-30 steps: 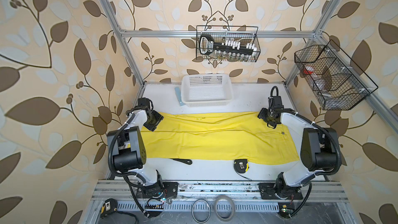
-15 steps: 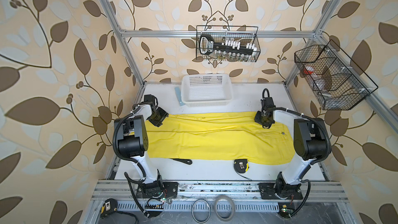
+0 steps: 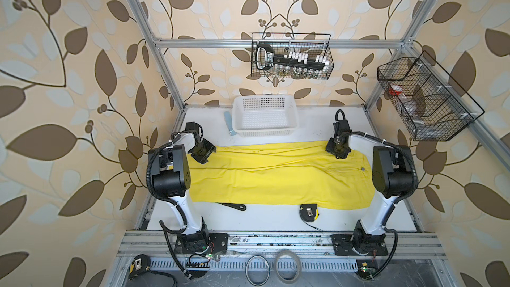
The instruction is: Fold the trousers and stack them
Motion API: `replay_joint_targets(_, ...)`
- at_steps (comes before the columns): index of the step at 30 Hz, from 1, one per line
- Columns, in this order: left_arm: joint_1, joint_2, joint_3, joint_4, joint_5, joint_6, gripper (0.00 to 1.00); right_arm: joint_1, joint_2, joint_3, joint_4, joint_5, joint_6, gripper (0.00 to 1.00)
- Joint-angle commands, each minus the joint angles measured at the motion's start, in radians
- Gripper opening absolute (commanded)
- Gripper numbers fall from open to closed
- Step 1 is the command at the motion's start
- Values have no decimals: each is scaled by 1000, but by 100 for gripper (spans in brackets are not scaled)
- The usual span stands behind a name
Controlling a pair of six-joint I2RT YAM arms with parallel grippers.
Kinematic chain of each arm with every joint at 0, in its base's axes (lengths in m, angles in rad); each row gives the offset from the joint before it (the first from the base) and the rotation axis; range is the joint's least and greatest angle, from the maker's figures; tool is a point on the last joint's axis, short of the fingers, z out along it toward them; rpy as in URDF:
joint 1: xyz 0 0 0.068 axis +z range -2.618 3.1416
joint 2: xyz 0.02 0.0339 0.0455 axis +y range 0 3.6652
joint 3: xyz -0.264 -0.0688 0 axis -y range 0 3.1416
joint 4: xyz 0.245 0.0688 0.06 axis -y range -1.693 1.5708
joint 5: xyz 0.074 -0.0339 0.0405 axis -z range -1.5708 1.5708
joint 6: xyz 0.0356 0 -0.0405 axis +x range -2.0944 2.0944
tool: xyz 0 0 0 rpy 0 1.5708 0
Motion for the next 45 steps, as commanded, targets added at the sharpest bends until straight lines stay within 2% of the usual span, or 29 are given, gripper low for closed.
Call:
replay_joint_targets(1,-9,16,52,-40,-32,20,60,-23,78,45,-40,-6,20,48)
replay_joint_targets(8,-10,35,83,-46,-20,28,62,-62,150,133,-37,-43,25,51)
replay_joint_targets(12,-9,30,104,-61,-26,37,63,-65,129,155,-17,-77,-1,56)
replay_joint_targets(17,-7,-2,171,-115,-77,70,65,-75,3,208,-56,-100,-61,64)
replay_joint_targets(21,-7,-9,236,-147,-87,82,65,-61,-129,166,-55,-135,-69,66)
replay_joint_targets(25,-8,38,279,-129,17,28,62,6,-233,75,-22,-181,-55,65)
replay_joint_targets(28,-16,81,287,-85,95,-32,52,67,-289,-24,34,-227,-30,62)
replay_joint_targets(30,-33,112,309,-85,103,-39,46,108,-306,-80,73,-253,-3,59)
replay_joint_targets(34,-46,164,332,-82,110,-57,41,179,-319,-171,160,-269,45,56)
replay_joint_targets(38,-50,212,347,-70,122,-67,40,270,-299,-226,215,-248,76,55)
replay_joint_targets(45,-53,274,368,-80,90,-46,42,361,-244,-302,270,-182,96,54)
